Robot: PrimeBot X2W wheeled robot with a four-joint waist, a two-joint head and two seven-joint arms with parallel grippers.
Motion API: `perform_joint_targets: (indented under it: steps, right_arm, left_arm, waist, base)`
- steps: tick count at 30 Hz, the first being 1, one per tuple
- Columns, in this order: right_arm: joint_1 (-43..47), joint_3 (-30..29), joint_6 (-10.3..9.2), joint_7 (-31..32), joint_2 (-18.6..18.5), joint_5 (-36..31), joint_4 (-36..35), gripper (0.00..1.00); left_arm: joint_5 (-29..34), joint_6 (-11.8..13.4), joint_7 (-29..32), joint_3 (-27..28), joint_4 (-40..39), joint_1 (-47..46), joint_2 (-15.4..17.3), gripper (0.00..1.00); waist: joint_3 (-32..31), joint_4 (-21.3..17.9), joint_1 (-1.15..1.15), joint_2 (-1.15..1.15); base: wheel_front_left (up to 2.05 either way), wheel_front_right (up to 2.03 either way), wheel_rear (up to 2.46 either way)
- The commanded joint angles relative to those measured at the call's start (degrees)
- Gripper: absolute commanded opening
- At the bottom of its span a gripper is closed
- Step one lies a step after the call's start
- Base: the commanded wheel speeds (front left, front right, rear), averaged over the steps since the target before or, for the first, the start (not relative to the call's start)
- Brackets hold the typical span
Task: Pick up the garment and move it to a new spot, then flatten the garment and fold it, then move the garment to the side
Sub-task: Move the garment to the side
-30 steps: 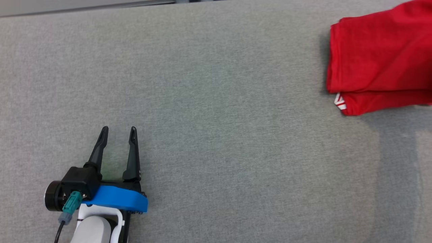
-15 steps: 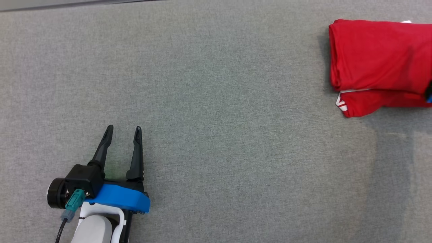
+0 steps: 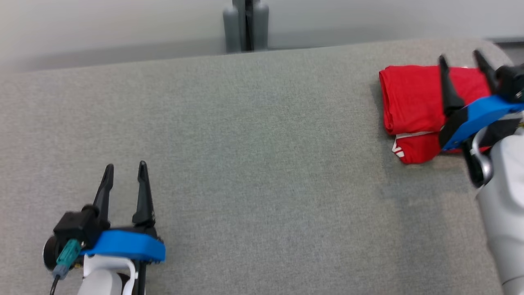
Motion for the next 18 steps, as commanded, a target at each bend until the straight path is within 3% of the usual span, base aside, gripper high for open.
perform_joint_targets:
  steps: [1,12,16,18]
  right_arm:
    - [1.86,0.23,0.00,-0.92,1.01,0.29,-0.27,1.00]
    - [19.39,-2.83,0.00,-6.08,11.08,-2.38,-7.24,1.00]
    - [25.92,-3.22,0.00,-6.28,12.59,-3.95,-12.23,1.00]
    - [29.38,-2.18,0.00,-6.29,12.81,-1.64,-14.85,1.00]
  left_arm:
    - [-0.25,-0.23,-0.42,0.32,0.55,1.02,0.07,1.00]
    - [-0.78,0.42,-1.62,1.47,5.09,5.92,-1.36,1.00]
    - [-0.73,0.60,-1.73,1.49,5.73,7.62,-2.17,1.00]
    - [-0.38,0.56,-1.77,1.19,5.82,8.14,-2.48,1.00]
  waist:
    - [-1.31,-0.33,0.01,0.00]
    - [-8.08,4.29,0.01,0.00]
    - [-9.32,5.69,0.01,0.00]
    - [-9.62,6.26,0.01,0.00]
  base:
    - [0.00,0.00,0.00]
    - [0.00,0.00,0.00]
    - [0.00,0.00,0.00]
    - [0.00,0.00,0.00]
